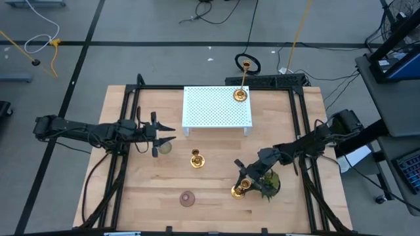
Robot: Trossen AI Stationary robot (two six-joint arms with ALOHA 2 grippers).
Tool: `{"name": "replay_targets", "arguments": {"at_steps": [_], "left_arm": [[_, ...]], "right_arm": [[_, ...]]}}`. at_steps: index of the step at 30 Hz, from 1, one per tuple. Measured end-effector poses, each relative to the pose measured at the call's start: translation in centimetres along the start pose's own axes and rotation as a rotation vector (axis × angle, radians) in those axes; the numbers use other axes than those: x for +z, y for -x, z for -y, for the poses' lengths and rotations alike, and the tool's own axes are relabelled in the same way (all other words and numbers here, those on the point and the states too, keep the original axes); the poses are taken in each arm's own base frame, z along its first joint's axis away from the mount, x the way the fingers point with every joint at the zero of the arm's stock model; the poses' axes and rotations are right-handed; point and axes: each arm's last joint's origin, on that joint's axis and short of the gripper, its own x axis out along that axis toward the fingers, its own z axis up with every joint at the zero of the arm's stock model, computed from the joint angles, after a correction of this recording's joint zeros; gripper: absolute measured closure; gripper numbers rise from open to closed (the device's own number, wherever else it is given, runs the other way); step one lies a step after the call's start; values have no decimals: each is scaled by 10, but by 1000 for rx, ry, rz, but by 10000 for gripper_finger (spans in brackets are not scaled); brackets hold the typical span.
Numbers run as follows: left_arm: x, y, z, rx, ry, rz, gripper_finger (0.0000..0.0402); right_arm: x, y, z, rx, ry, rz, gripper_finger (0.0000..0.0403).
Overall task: Pick & Place candle stick holders
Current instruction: Put the bottom gold candle holder on the shelf
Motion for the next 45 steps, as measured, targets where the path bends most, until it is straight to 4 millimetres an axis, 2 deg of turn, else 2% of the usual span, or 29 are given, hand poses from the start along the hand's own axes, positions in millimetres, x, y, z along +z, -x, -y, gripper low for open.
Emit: {"name": "replay_targets", "arguments": {"at_steps": [7,12,16,18,23,28,34,38,41,45], "left_arm": [[0,0,0,-1,-17,-1,254],[0,0,0,-1,-33,-1,254],[0,0,0,0,-35,0,254],[0,0,0,0,-35,0,254],[0,0,0,0,-35,1,254],[1,0,0,1,-34,6,254],[1,0,0,0,-29,6,254],[1,0,0,1,-29,6,254],[1,0,0,1,-29,6,254],[1,0,0,1,-25,6,254]], "right_arm": [[1,3,6,-23,67,6,391],[7,7,14,-65,107,62,391],[19,12,22,-172,211,164,395],[30,12,27,-243,243,219,394],[73,7,41,-411,310,335,397],[117,8,61,-638,338,355,395],[169,28,94,-807,200,348,394],[193,49,116,-895,153,290,394],[204,72,132,-1036,132,299,394],[202,99,153,-1243,79,322,393]]}}
